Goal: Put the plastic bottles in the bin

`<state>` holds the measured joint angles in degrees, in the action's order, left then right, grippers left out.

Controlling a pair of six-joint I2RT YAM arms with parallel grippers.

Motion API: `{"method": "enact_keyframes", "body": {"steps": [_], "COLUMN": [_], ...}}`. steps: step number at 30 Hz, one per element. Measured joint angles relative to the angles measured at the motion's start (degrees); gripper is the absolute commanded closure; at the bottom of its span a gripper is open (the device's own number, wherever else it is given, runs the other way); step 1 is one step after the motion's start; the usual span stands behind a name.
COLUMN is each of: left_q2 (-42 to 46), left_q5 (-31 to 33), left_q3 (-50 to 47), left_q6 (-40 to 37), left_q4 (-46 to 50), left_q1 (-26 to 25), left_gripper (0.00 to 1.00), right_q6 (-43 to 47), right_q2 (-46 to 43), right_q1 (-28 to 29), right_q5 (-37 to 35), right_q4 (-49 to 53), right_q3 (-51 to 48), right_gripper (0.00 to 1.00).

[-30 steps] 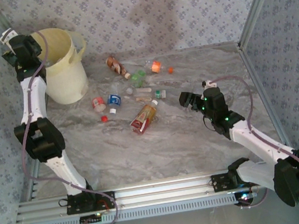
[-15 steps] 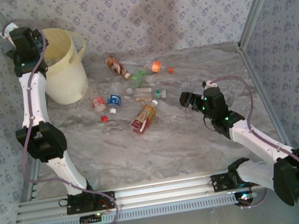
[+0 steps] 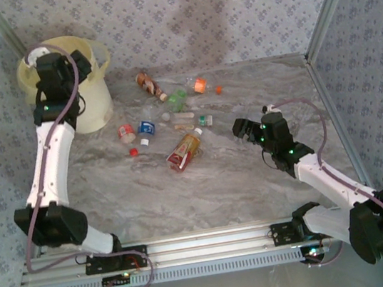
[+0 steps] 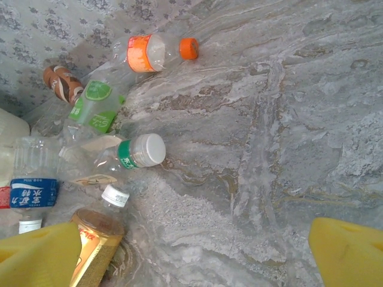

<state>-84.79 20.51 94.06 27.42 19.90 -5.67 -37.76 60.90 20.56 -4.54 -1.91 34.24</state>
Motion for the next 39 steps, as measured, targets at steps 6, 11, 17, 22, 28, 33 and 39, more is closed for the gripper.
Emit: {"method": "enact_keyframes", "body": {"steps": [6,11,17,22,28,33,39], "left_q2": [8.22,10.05,7.23,1.92,-7.74,-15.10,-18.73], "left_q5": [3.37,0.92,-4.66,-9.35,-10.47,-10.25,-10.93], "left_q3": [-12.52,-18.78,-23.85,-26.25,-26.01,-25.29,-24.63], "left_q6": [3.21,4.76,5.03,5.16,5.35,6.36,6.10], "left_q4": [3.08,7.87,10.40,9.92,7.02,5.27,2.29], "left_q1": [-8.28,-10.95,-9.70,-8.20,-7.54,-7.06,-5.05], "left_gripper": [0.02,0.02,0.02,0.02,0.11,0.15,0.23], "right_q6": [0.26,0.28,0.28,0.28,0.28,0.28,0.28], "right_q2": [-0.39,-1.01,-1.03,-1.03,-1.03,-1.07,-2.12], "right_q1": [-0.09,-0.09,-0.09,-0.07,-0.07,-0.09,-0.09], "right_q5": [2.40,3.30,3.50,3.48,3.45,3.45,3.39], "right_q4": [-1.49,-2.43,-2.58,-2.58,-2.58,-2.56,-2.10], "right_q3": [-0.07,-0.22,-0.26,-0.35,-0.37,-0.39,-0.61], "right_gripper": [0.00,0.00,0.00,0.00,0.00,0.00,0.00]}}
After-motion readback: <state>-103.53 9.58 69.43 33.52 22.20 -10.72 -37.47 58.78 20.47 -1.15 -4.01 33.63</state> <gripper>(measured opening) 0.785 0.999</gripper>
